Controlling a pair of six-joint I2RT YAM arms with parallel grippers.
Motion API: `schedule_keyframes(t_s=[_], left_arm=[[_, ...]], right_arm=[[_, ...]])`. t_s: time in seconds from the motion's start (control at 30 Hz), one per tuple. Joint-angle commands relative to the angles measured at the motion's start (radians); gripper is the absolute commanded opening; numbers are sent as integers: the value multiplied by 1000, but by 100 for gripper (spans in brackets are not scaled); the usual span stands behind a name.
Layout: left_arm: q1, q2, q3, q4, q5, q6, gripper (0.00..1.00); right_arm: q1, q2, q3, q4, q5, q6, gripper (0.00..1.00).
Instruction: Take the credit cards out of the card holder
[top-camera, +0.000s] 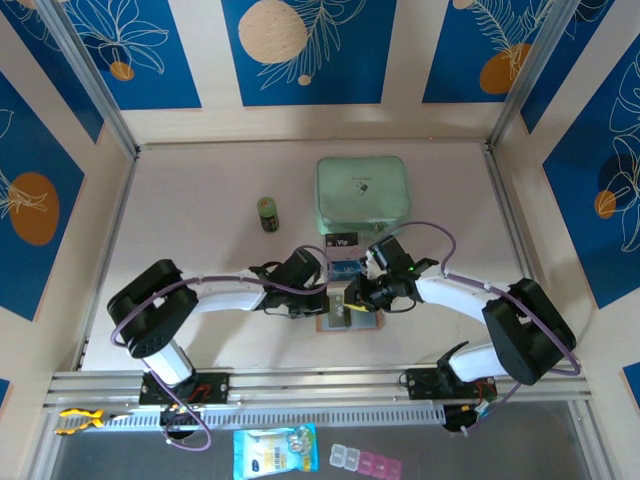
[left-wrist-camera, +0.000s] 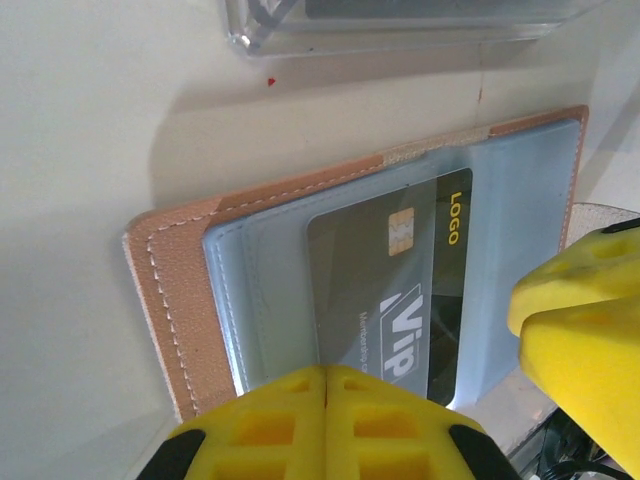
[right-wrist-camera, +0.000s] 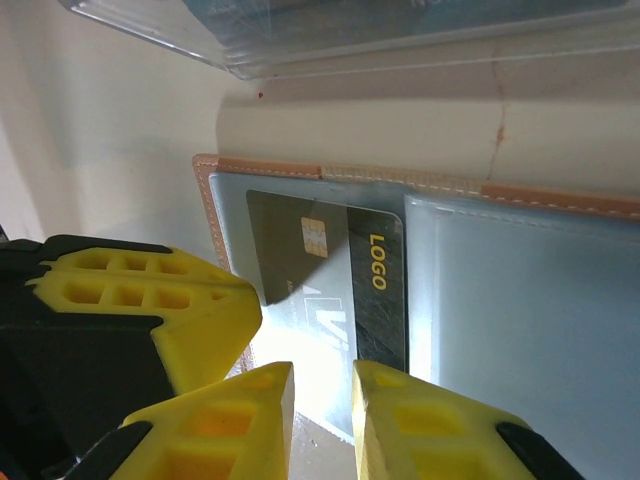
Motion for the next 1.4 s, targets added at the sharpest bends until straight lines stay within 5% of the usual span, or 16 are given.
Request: schedule_keyframes(t_s=[0.0,0.7,1.37], left_arm=[[-5,19,0,-33,1,17,0],[-5,29,-5,-53,-4,13,0],[-5,32,-5,-58,-3,13,0]], right_arm=[[-5,17,-16,5,-33,-2,23],[-14,80,-49,51,-44,-7,24],[-34,36,-80,113,-112,22,14]])
